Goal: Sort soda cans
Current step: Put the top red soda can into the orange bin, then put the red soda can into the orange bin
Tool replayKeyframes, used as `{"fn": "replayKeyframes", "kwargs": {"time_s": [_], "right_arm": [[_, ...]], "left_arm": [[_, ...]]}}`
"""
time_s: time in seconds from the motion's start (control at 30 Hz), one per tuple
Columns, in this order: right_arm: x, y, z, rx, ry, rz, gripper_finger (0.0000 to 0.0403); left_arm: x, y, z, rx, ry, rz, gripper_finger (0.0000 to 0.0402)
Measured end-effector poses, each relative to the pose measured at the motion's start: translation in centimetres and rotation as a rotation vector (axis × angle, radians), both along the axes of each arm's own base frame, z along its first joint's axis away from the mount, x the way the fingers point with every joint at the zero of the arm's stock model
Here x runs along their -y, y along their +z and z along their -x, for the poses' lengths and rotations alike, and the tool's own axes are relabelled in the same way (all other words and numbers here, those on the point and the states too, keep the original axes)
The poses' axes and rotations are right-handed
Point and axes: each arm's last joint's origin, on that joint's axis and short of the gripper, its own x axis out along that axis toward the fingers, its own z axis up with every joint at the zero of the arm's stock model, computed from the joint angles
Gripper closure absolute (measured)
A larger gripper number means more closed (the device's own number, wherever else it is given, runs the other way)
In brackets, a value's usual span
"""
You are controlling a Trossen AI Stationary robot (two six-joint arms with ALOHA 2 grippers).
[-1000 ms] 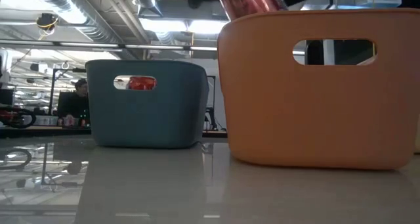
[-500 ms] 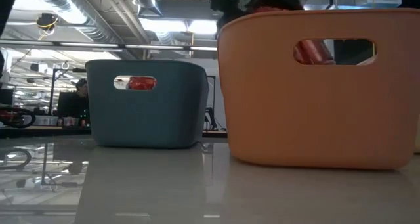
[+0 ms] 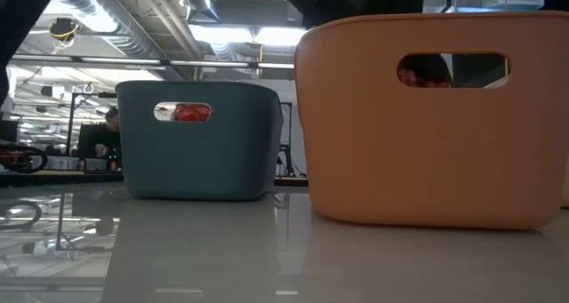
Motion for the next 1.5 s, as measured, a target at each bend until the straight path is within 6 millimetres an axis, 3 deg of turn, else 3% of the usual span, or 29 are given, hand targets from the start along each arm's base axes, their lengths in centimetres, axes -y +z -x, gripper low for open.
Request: {"fn": "replayKeyframes", "kwargs": {"time_s": [0.07,0.27,0.5,0.67,0.83,1.0,1.1,1.3,1.5], "right_arm": [[0.0,0.0,0.0,-0.001,0.000,0.000,0.0398],[0.0,0.0,0.0,-0.002,0.000,0.001,0.0398],[0.0,-0.1,0.0,-0.001,-0.004,-0.002,0.0398],[0.0,-0.1,0.0,-0.006,-0.009,-0.027,0.0398],[0.0,-0.1,0.0,0.001,-0.010,-0.032,0.0398],[-0.2,-0.3,-0.2,0.017,-0.009,-0.045,0.0398],[-0.3,-1.2,-0.3,0.035,-0.015,-0.040,0.0398],[-0.5,-3.8,-0.8,0.096,-0.033,-0.032,0.0398],[-0.8,-4.5,-1.3,0.158,-0.033,-0.078,0.0398]], "left_arm": [[-0.2,-0.2,0.0,-0.007,0.004,-0.001,0.0097],[-0.4,0.0,-0.1,0.008,0.008,-0.010,0.0024],[-0.4,0.2,0.2,-0.003,0.006,-0.014,0.0014],[-0.2,3.6,2.1,-0.002,0.006,-0.026,0.0026],[0.6,6.5,5.6,-0.113,0.020,-0.067,0.0034],[2.7,9.1,11.0,-0.303,0.045,-0.106,0.0033],[4.2,9.6,14.2,-0.438,0.110,-0.142,0.0032],[8.8,10.9,20.5,-0.551,0.213,-0.146,0.0038],[13.3,11.3,25.5,-0.638,0.305,0.011,0.0041]]}}
